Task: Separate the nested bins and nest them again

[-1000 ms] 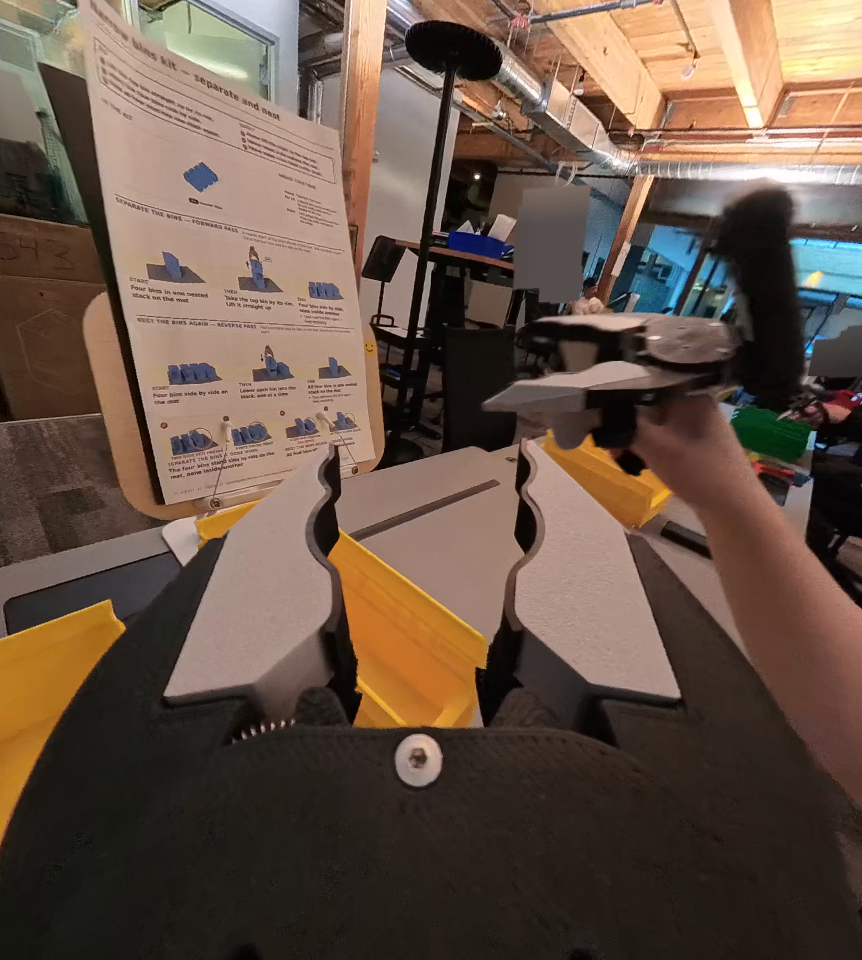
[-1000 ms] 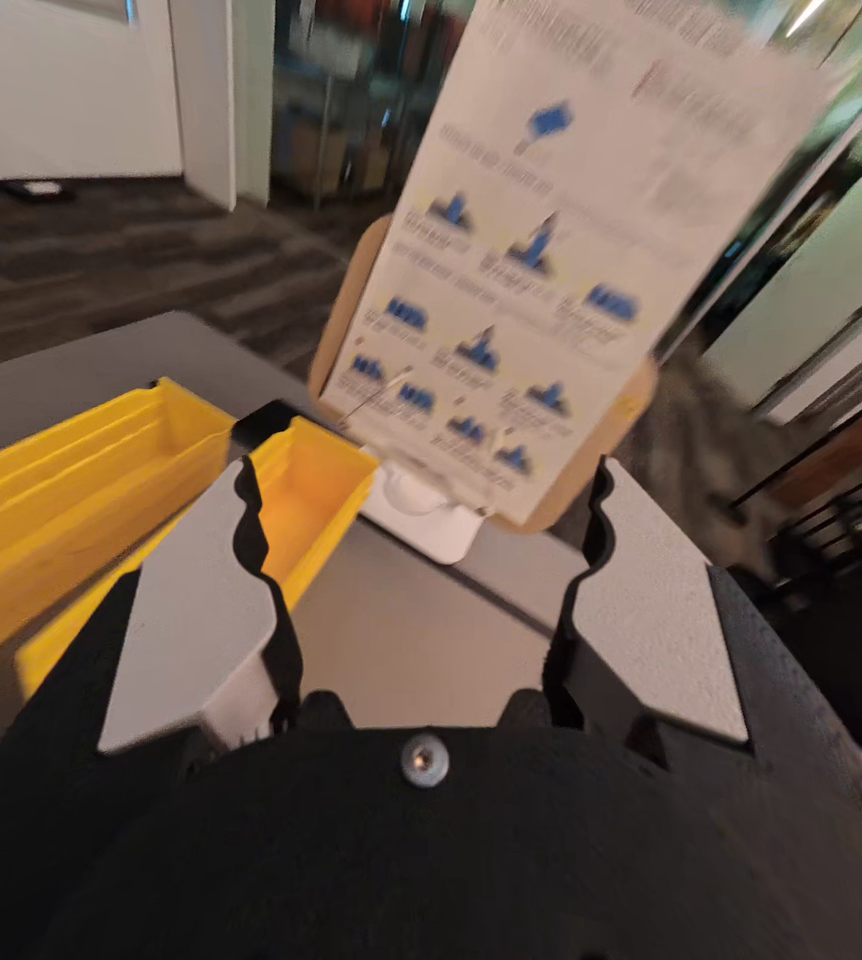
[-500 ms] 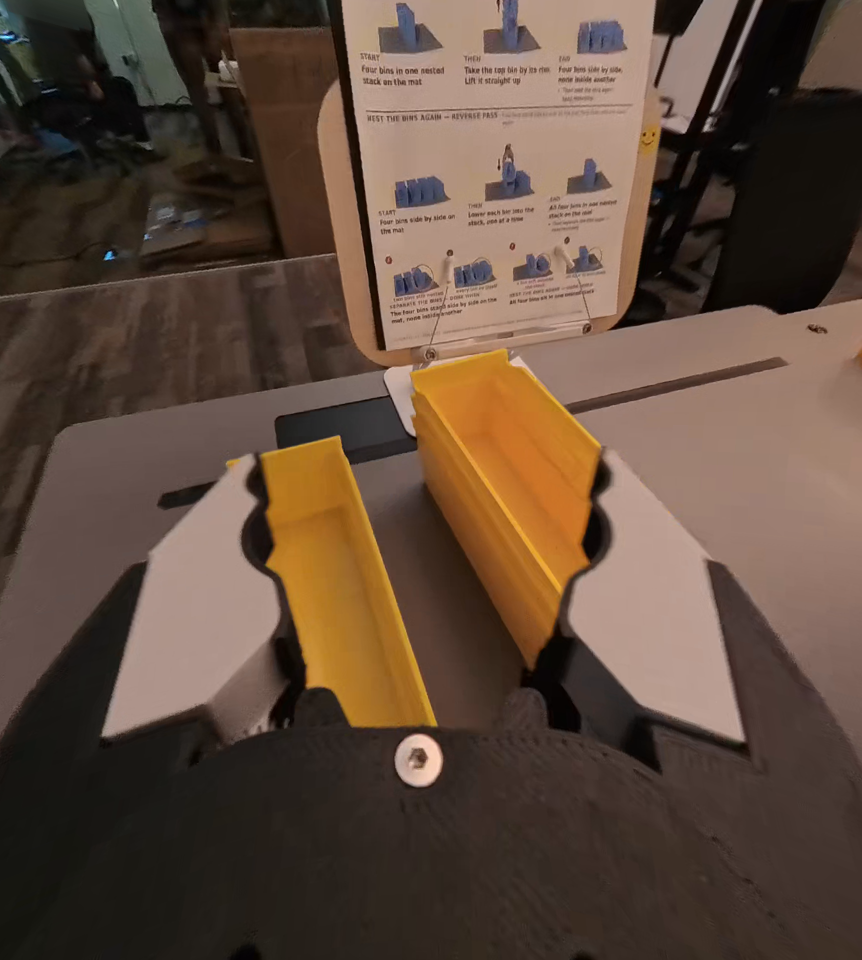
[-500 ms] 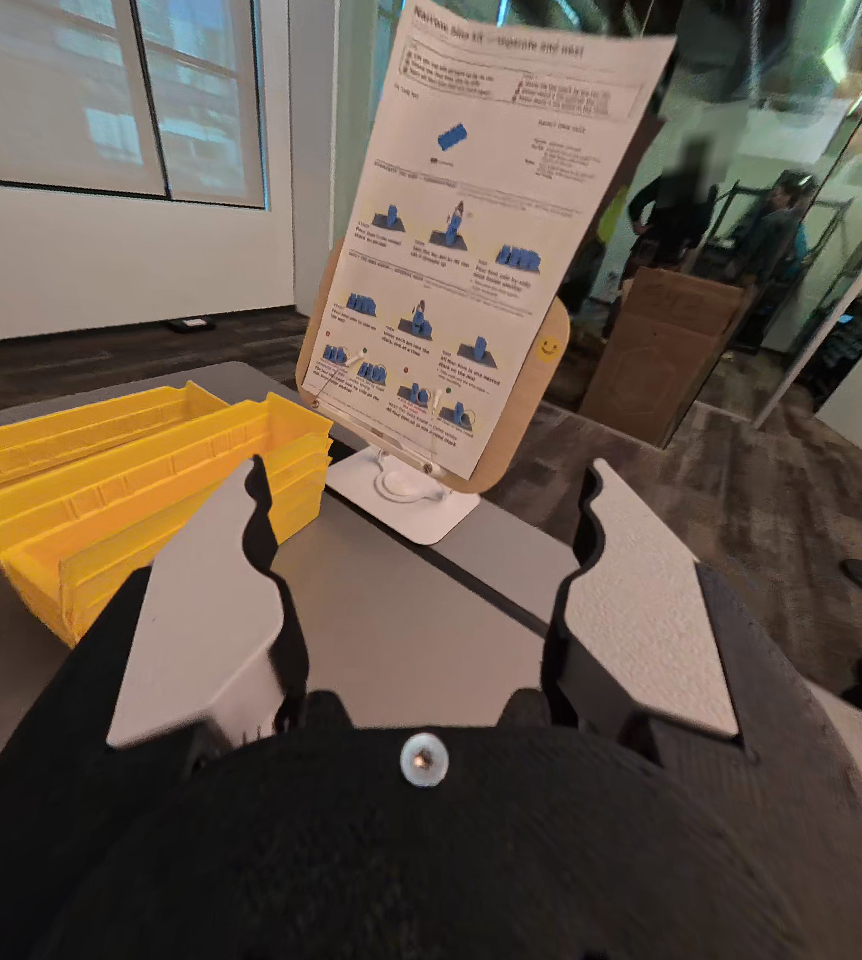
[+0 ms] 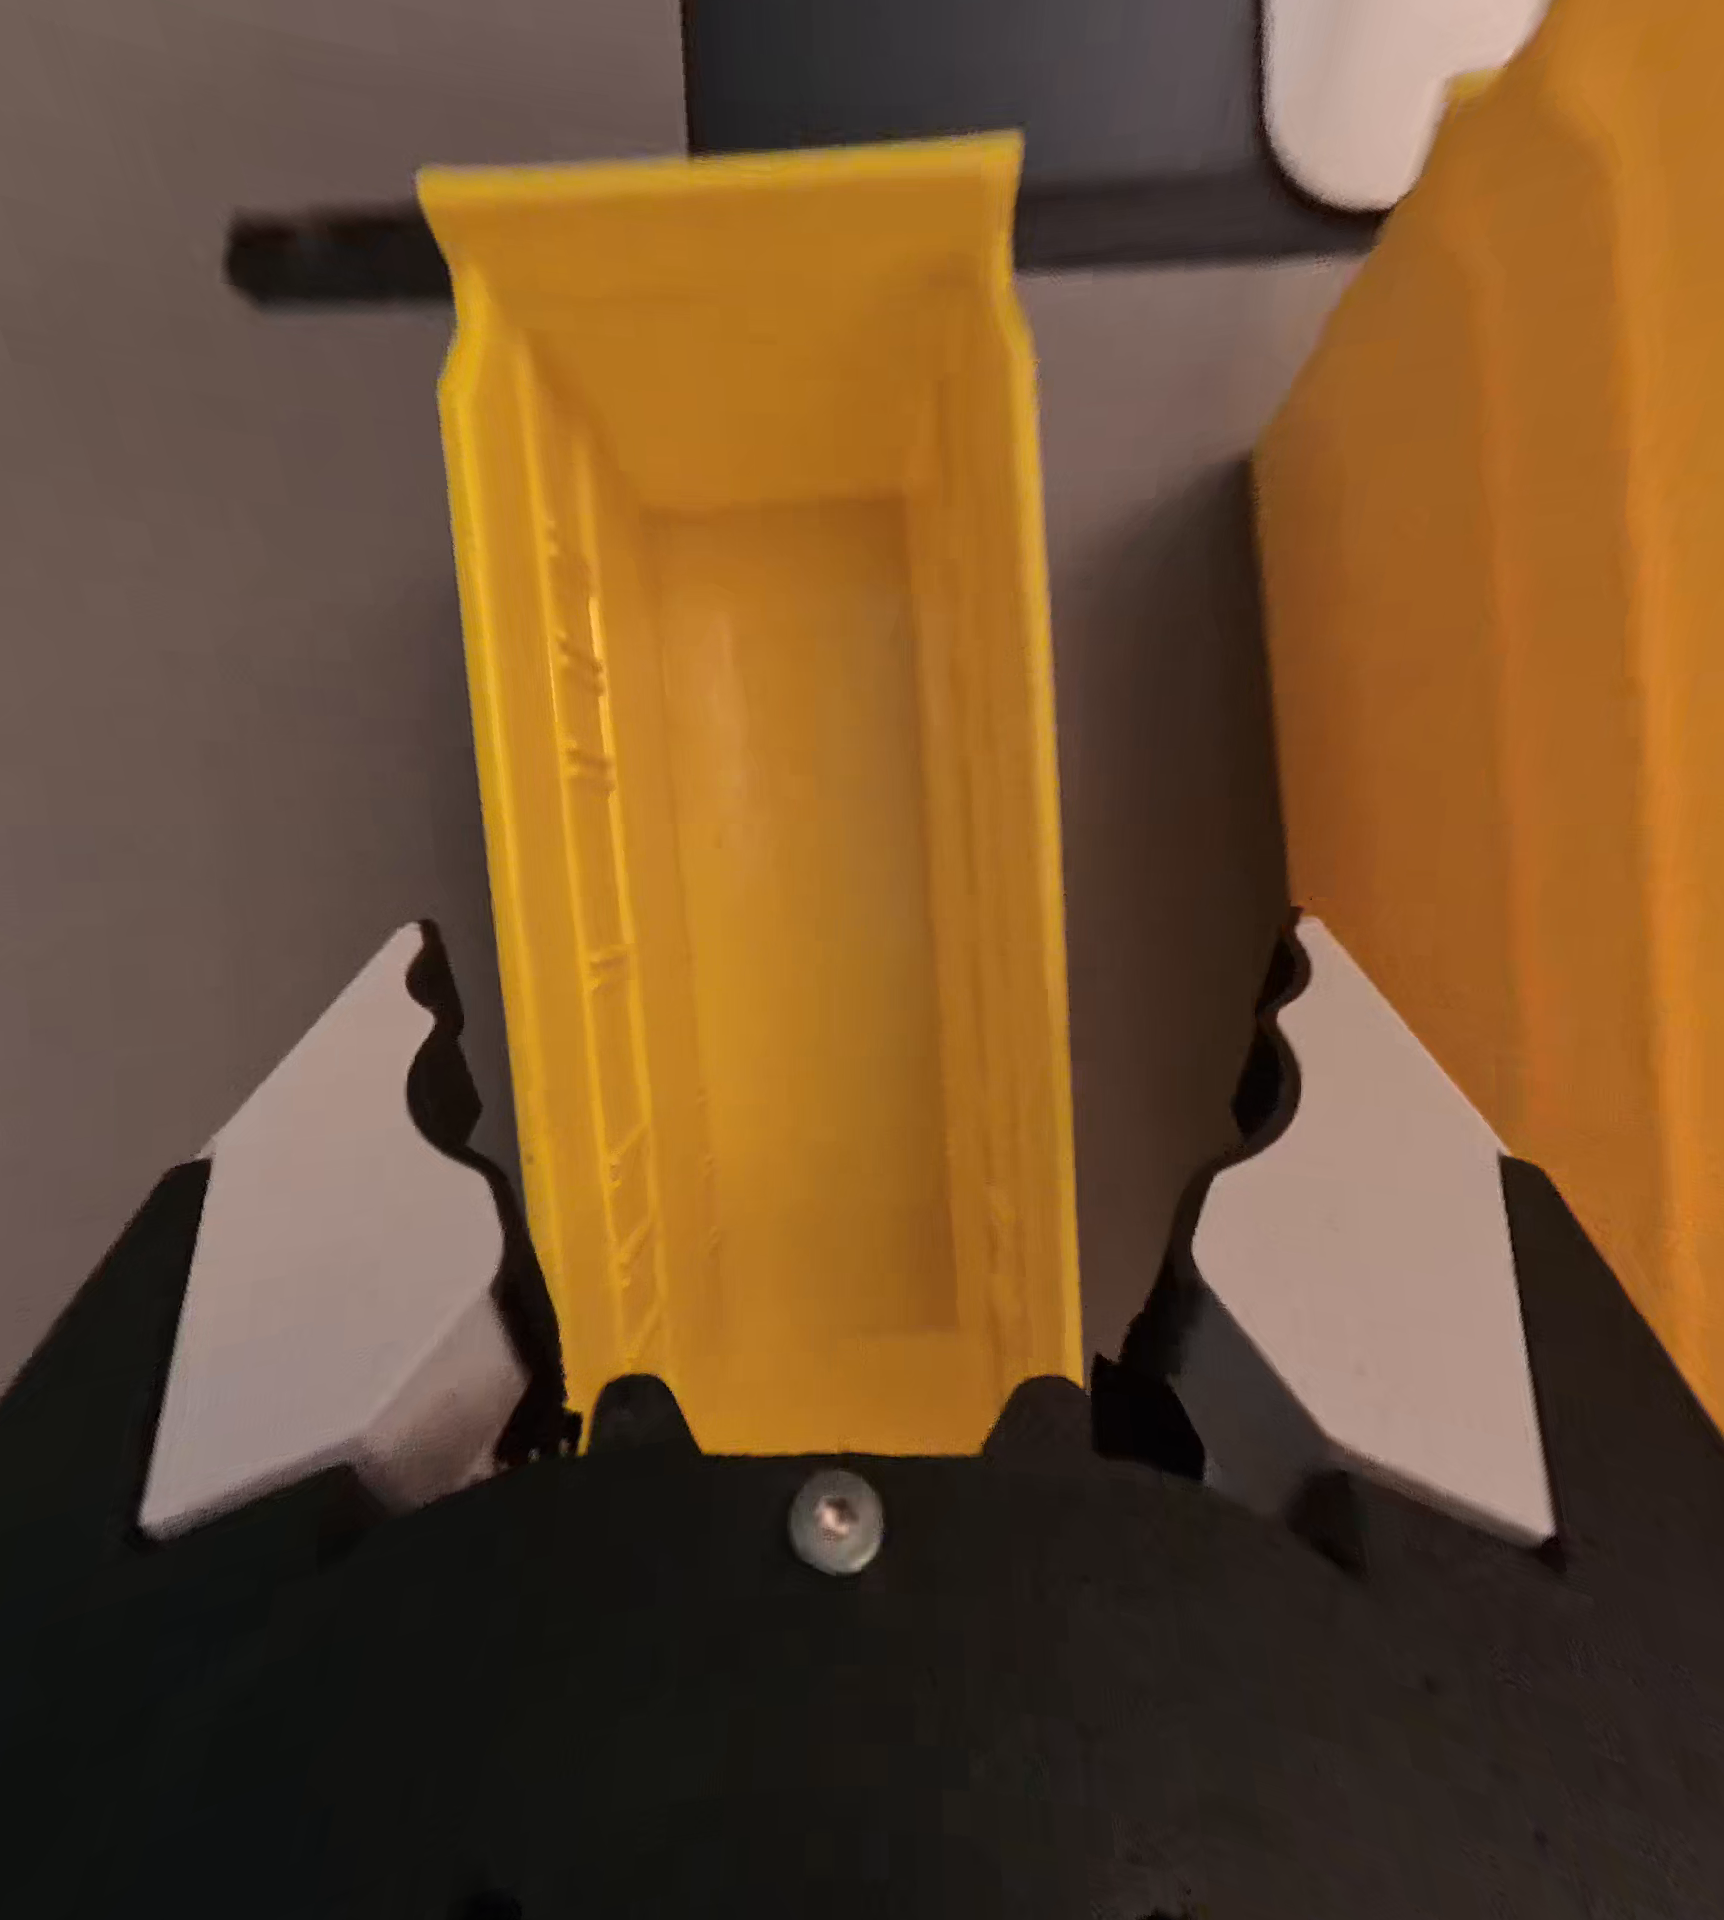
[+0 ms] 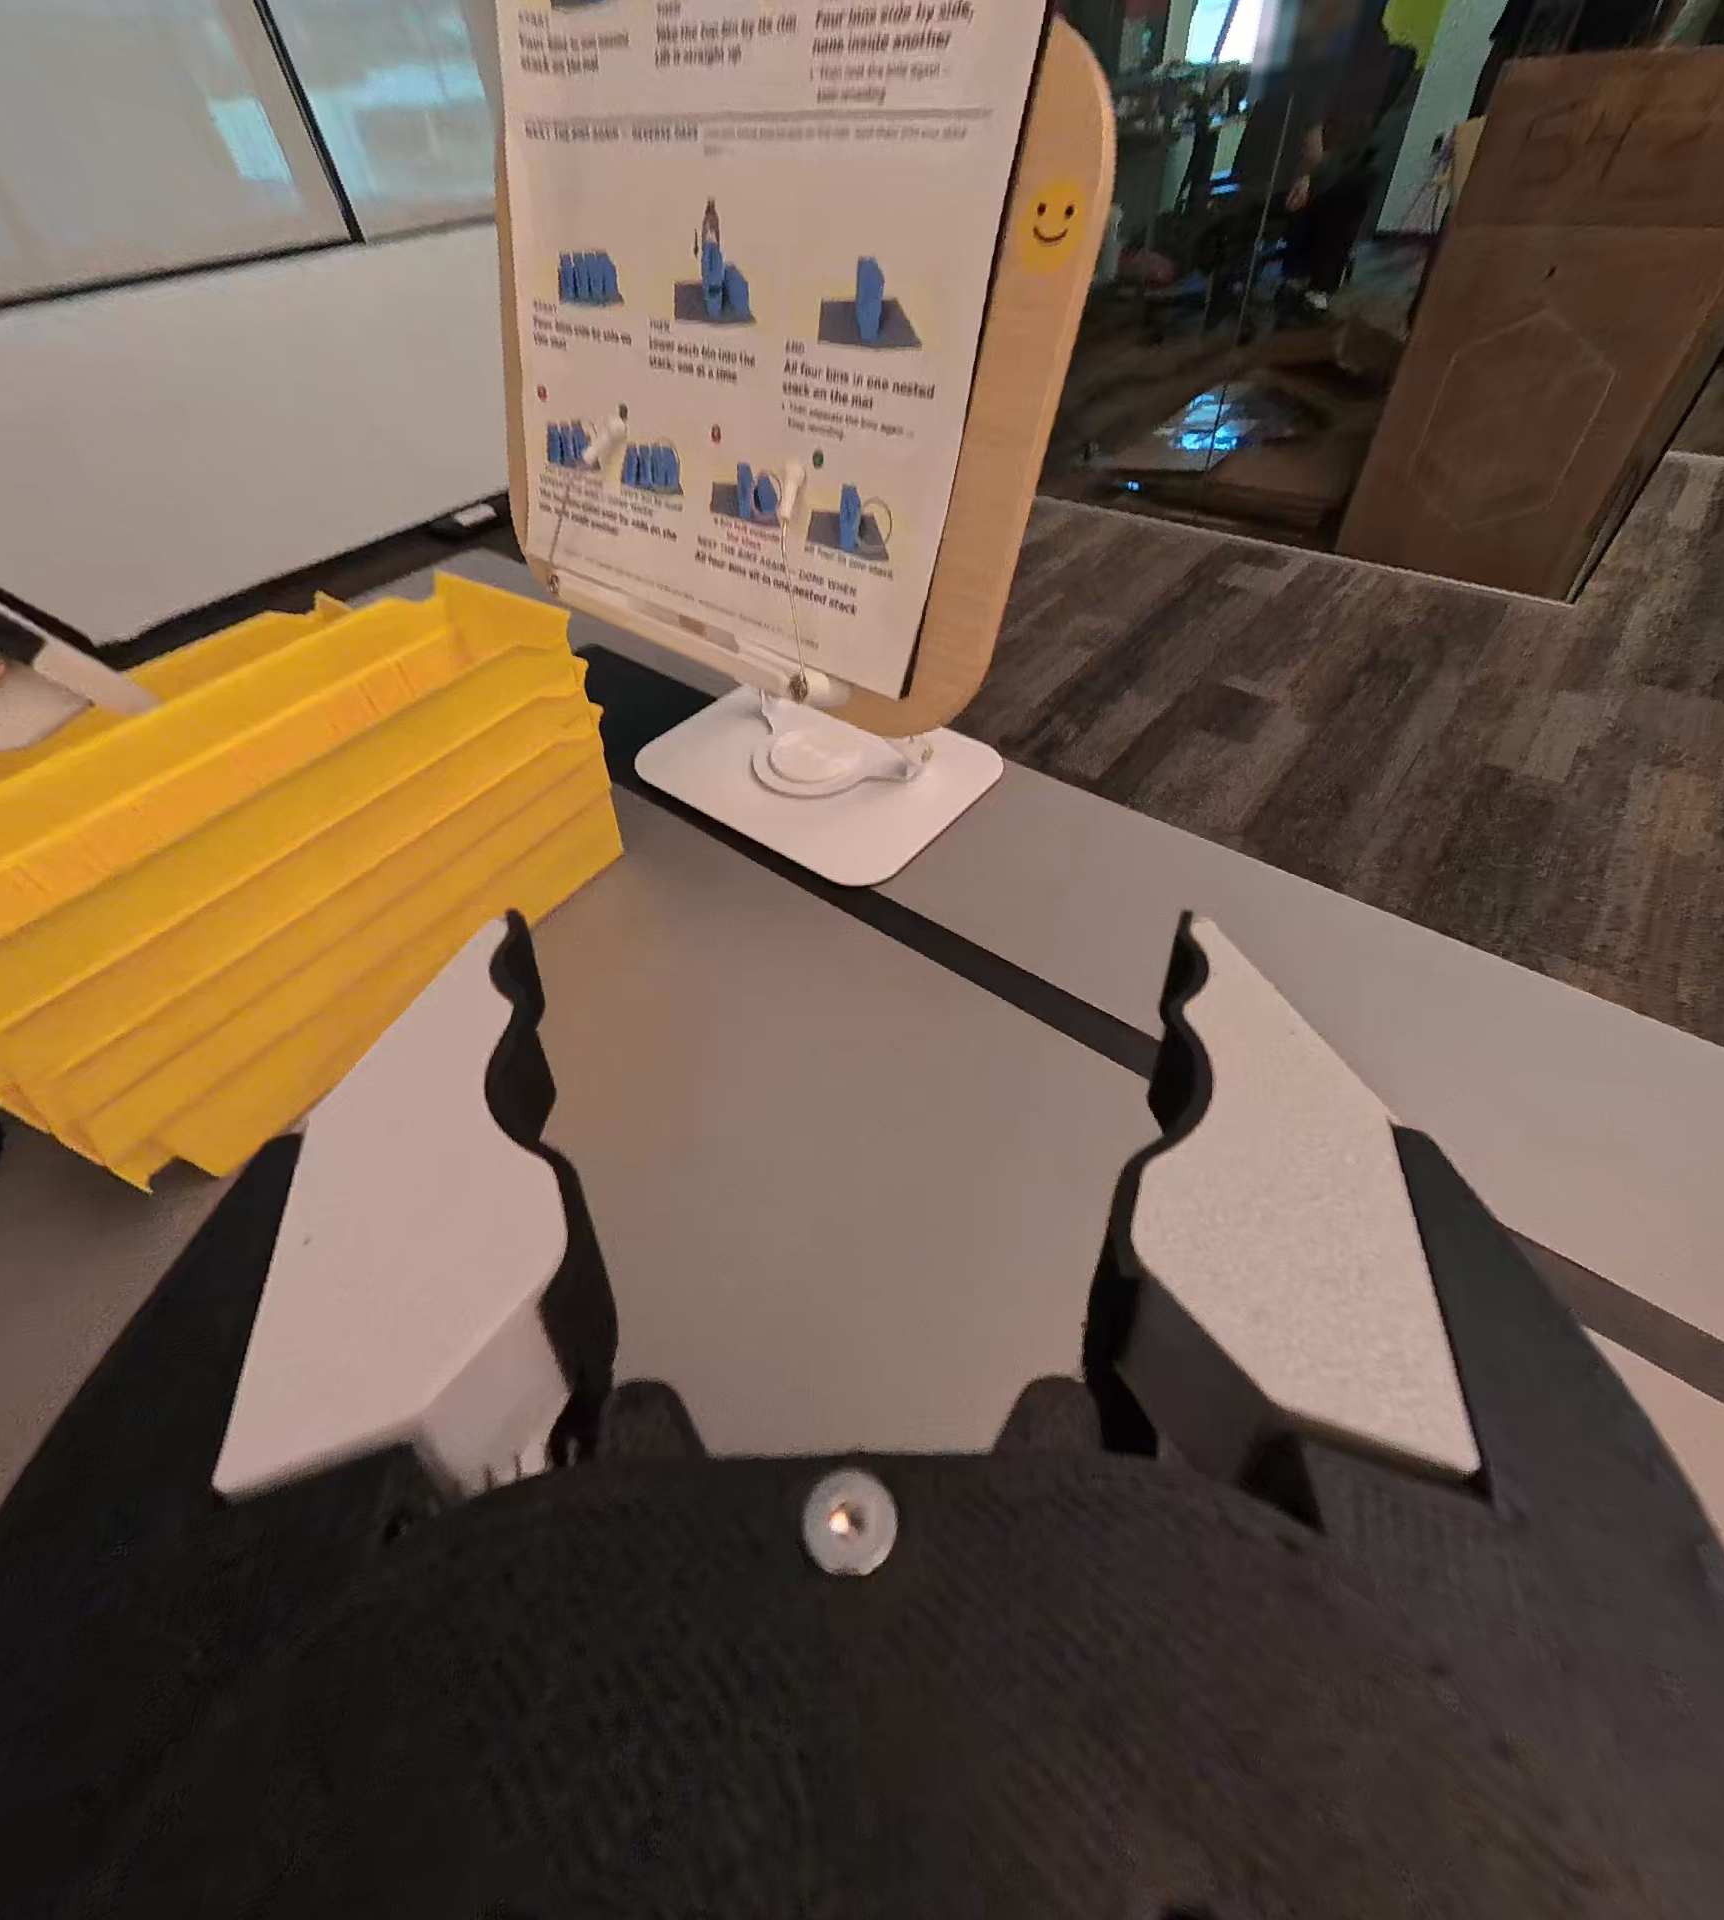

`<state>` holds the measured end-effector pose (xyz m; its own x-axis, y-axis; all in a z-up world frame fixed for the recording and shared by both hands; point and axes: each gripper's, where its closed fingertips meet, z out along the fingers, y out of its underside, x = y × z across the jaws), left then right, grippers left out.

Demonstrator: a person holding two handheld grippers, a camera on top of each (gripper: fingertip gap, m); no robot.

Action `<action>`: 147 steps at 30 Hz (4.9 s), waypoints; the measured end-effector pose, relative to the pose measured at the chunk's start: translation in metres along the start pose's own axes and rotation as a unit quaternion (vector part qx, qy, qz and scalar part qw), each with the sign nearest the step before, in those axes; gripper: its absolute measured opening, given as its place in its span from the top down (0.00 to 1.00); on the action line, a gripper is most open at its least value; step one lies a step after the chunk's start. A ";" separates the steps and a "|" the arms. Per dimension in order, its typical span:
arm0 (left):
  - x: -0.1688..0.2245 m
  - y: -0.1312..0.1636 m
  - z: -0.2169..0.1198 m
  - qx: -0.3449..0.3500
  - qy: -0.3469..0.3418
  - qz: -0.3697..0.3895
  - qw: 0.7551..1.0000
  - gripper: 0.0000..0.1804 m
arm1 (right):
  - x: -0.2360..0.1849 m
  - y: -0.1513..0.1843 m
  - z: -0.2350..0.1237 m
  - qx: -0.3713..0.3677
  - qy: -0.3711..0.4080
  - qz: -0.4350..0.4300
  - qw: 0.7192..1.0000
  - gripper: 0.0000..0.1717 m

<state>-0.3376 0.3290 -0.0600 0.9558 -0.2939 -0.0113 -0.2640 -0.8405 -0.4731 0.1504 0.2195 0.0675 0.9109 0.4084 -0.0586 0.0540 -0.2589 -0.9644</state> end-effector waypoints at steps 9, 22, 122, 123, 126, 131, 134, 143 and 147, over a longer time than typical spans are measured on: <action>-0.018 0.027 0.028 -0.104 -0.055 -0.017 0.993 0.27 | 0.003 0.005 -0.005 -0.021 -0.017 0.039 0.999 0.31; -0.012 0.047 0.006 -0.178 -0.025 -0.075 0.981 0.41 | 0.021 0.006 -0.016 -0.003 -0.037 0.106 0.994 0.32; 0.071 -0.082 -0.296 0.667 0.282 -0.009 0.690 0.59 | -0.152 -0.024 0.032 0.033 -0.146 0.091 0.985 0.33; 0.070 -0.082 -0.292 0.659 0.286 -0.003 0.696 0.59 | -0.159 -0.018 0.036 0.019 -0.135 0.086 0.987 0.33; 0.060 -0.087 -0.279 0.640 0.253 0.005 0.726 0.58 | -0.192 -0.008 0.049 -0.014 -0.148 0.107 0.983 0.30; 0.052 -0.087 -0.265 0.604 0.258 -0.001 0.754 0.58 | -0.234 -0.017 0.095 -0.069 -0.153 0.145 0.975 0.25; 0.051 -0.082 -0.263 0.582 0.302 -0.008 0.755 0.57 | -0.240 -0.017 0.136 -0.158 -0.093 0.127 0.975 0.21; 0.029 -0.072 -0.254 0.546 0.350 -0.038 0.760 0.57 | -0.260 0.025 0.202 -0.429 0.080 0.120 0.892 0.18; 0.023 -0.066 -0.259 0.545 0.378 -0.046 0.747 0.57 | -0.268 0.044 0.214 -0.469 0.112 0.137 0.865 0.17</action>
<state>-0.3319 0.2603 0.1993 0.5090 -0.7763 0.3718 0.4547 -0.1243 -0.8819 -0.1788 0.2865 -0.0142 0.9928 0.0668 -0.0994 0.0362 -0.9587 -0.2823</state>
